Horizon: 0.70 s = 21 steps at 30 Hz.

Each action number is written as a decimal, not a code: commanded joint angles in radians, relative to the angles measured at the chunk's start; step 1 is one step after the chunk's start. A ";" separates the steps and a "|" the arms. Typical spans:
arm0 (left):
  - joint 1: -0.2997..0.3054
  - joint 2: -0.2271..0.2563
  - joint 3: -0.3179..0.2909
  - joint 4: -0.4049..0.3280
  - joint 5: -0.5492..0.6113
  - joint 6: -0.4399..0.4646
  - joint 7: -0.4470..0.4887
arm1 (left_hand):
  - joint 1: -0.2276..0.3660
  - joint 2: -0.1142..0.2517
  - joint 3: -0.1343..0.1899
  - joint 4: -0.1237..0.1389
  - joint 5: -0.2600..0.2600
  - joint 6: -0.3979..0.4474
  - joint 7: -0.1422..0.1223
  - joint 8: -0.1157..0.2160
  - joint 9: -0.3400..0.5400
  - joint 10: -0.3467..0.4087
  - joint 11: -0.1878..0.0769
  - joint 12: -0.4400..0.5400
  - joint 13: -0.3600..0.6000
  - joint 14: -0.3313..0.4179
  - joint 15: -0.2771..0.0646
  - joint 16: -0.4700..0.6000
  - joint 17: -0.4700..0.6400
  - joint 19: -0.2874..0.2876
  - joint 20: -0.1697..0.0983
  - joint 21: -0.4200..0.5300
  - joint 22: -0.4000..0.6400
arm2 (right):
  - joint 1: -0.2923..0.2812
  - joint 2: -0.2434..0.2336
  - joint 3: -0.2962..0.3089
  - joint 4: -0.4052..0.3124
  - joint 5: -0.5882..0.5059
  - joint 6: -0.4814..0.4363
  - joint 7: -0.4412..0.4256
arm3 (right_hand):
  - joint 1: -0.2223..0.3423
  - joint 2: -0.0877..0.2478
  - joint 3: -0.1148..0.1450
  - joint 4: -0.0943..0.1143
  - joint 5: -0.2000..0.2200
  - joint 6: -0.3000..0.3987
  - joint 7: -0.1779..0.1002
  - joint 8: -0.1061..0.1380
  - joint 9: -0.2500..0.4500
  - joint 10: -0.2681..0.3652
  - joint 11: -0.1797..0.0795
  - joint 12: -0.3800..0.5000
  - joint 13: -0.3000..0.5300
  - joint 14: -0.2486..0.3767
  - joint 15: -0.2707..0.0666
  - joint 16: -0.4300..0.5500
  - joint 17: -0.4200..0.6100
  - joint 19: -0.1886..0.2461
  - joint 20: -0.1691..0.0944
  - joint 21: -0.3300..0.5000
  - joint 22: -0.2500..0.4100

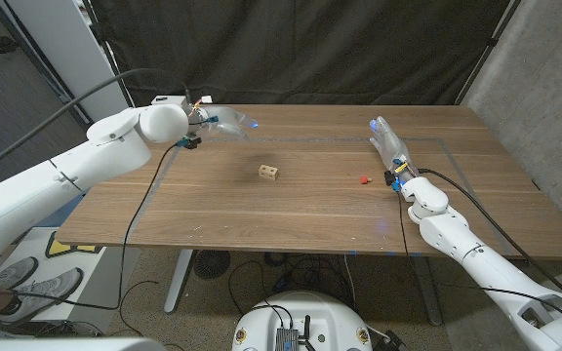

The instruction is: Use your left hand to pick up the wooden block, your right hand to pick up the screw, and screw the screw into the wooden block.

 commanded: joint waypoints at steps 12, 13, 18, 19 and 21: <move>-0.044 -0.059 0.099 -0.068 0.393 -0.009 -0.147 | 0.074 -0.007 0.015 0.002 0.002 0.002 -0.006 0.003 0.004 0.000 -0.006 0.001 0.007 -0.011 -0.003 0.002 0.003 -0.066 0.004 0.008 0.000 | -0.012 0.005 0.008 0.014 0.014 0.049 0.032 | -0.002 -0.019 -0.002 -0.013 -0.003 0.000 0.004 0.004 0.003 0.005 0.001 0.007 0.005 -0.009 -0.042 0.002 0.003 0.010 -0.054 0.009 0.003; -0.044 -0.064 0.103 -0.069 0.413 -0.009 -0.157 | 0.077 -0.007 0.015 0.002 0.002 0.002 -0.006 0.003 0.004 0.001 -0.006 0.002 0.007 -0.009 -0.003 0.002 0.002 -0.065 0.004 0.009 0.000 | -0.012 0.005 0.008 0.013 0.017 0.047 0.035 | -0.004 -0.019 -0.003 -0.012 -0.003 0.001 0.005 0.004 0.003 0.004 0.001 0.006 0.005 -0.009 -0.042 0.003 0.003 0.010 -0.054 0.009 0.003; -0.035 -0.082 0.100 -0.067 0.470 -0.025 -0.182 | 0.092 -0.012 0.015 0.003 0.002 0.003 -0.006 0.003 0.004 0.000 -0.010 0.001 0.007 -0.003 -0.004 0.004 0.002 -0.060 0.005 0.011 0.000 | -0.017 0.013 0.010 0.016 0.026 0.054 0.035 | -0.024 -0.022 -0.012 -0.002 -0.004 0.000 0.013 0.004 0.004 0.003 0.004 0.006 0.005 -0.008 -0.040 0.005 0.007 0.012 -0.049 0.009 0.003; -0.030 -0.086 0.096 -0.066 0.476 -0.024 -0.184 | 0.095 -0.013 0.015 0.003 0.002 0.003 -0.005 0.003 0.004 -0.001 -0.012 0.001 0.007 -0.003 -0.005 0.004 0.002 -0.059 0.005 0.011 0.000 | -0.018 0.012 0.010 0.014 0.025 0.053 0.034 | -0.031 -0.023 -0.015 0.001 -0.004 0.001 0.014 0.004 0.004 0.003 0.005 0.006 0.005 -0.008 -0.040 0.006 0.007 0.013 -0.050 0.009 0.003; -0.024 -0.091 0.092 -0.062 0.494 -0.035 -0.178 | 0.102 -0.016 0.014 0.003 0.002 0.003 -0.004 0.003 0.004 -0.004 -0.009 0.000 0.008 -0.002 -0.004 0.004 0.002 -0.055 0.005 0.012 0.000 | -0.020 0.012 0.011 0.012 0.028 0.050 0.035 | -0.036 -0.024 -0.017 0.004 -0.004 0.001 0.014 0.004 0.004 0.003 0.006 0.006 0.005 -0.007 -0.040 0.006 0.008 0.013 -0.050 0.009 0.003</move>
